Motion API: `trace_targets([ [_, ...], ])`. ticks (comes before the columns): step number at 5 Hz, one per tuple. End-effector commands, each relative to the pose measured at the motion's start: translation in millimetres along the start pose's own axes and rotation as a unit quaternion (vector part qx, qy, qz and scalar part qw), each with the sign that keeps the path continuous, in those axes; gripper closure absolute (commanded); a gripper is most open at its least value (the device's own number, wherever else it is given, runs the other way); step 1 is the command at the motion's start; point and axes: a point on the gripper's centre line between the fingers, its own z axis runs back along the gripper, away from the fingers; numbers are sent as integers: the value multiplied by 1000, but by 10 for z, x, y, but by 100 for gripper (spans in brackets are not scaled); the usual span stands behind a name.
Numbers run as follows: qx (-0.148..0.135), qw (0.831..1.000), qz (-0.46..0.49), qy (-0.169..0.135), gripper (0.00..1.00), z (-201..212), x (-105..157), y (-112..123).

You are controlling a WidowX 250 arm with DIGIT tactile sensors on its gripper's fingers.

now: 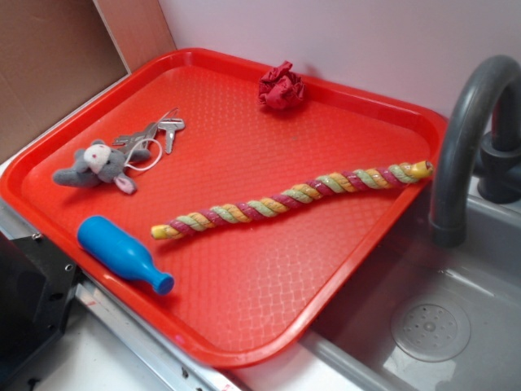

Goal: Grab the multicolored rope.

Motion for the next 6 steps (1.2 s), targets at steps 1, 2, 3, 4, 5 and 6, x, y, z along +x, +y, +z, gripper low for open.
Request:
trace_targets([
  [1,0,1000,0,0,0,0,0,0],
  [2,-3,999,-51,-5,0,-98,154,-96],
  [3,18,990,-137,-14,0,-192,282,-314],
  [4,36,979,-201,-25,0,-375,439,-557],
  [5,42,967,-251,-20,0,-613,597,-763],
  [6,38,966,-255,0,0,-931,752,-837],
])
